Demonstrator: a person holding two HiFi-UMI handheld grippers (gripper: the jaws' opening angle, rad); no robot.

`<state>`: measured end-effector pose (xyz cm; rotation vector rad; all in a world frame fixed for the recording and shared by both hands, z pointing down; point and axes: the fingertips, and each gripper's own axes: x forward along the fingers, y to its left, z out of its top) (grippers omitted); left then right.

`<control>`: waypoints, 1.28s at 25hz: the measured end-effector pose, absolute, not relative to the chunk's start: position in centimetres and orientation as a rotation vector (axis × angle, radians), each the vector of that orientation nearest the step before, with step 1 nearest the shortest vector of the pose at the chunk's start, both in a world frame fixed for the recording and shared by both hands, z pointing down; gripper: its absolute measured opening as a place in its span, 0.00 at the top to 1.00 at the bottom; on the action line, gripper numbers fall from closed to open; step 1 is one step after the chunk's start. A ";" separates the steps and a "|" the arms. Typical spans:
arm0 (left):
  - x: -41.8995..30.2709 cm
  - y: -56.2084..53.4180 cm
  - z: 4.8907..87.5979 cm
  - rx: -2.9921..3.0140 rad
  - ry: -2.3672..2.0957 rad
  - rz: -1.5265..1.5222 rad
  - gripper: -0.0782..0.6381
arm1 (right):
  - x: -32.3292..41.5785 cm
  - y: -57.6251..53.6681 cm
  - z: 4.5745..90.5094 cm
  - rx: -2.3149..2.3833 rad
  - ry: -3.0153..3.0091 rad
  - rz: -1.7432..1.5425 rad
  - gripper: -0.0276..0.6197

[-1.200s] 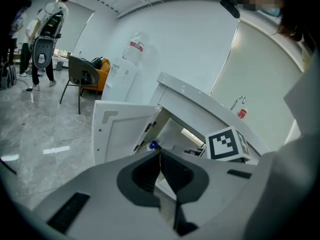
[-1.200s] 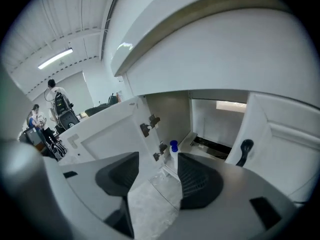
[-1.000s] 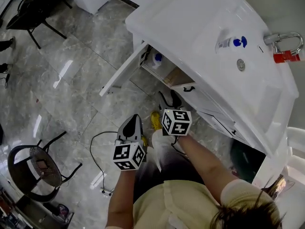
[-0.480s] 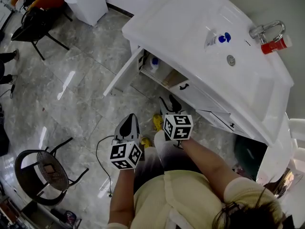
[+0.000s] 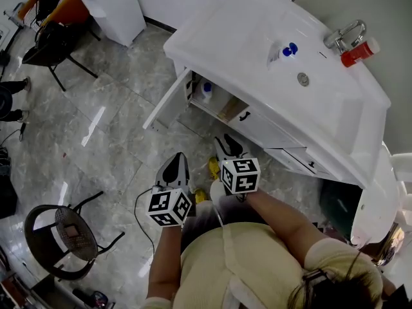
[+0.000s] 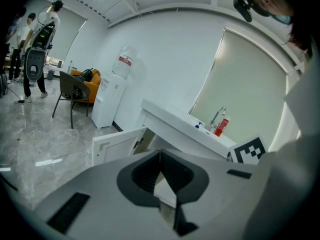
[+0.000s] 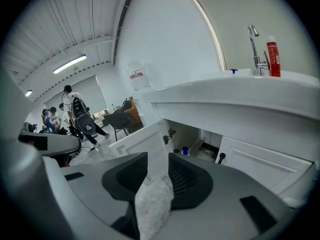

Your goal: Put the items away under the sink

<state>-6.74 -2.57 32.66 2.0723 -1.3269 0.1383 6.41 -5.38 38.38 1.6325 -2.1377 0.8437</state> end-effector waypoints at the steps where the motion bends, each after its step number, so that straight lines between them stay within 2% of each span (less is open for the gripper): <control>1: -6.6 -2.3 32.5 2.077 -1.320 0.139 0.84 | 6.4 -5.2 38.0 1.632 -2.143 0.839 0.74; 18: -6.3 1.3 29.7 2.150 -1.284 0.156 0.84 | 8.4 -2.1 33.9 1.651 -2.164 0.794 0.89; 32: -5.7 3.5 28.4 2.184 -1.277 0.168 0.84 | 9.4 0.9 32.0 1.645 -2.170 0.804 0.92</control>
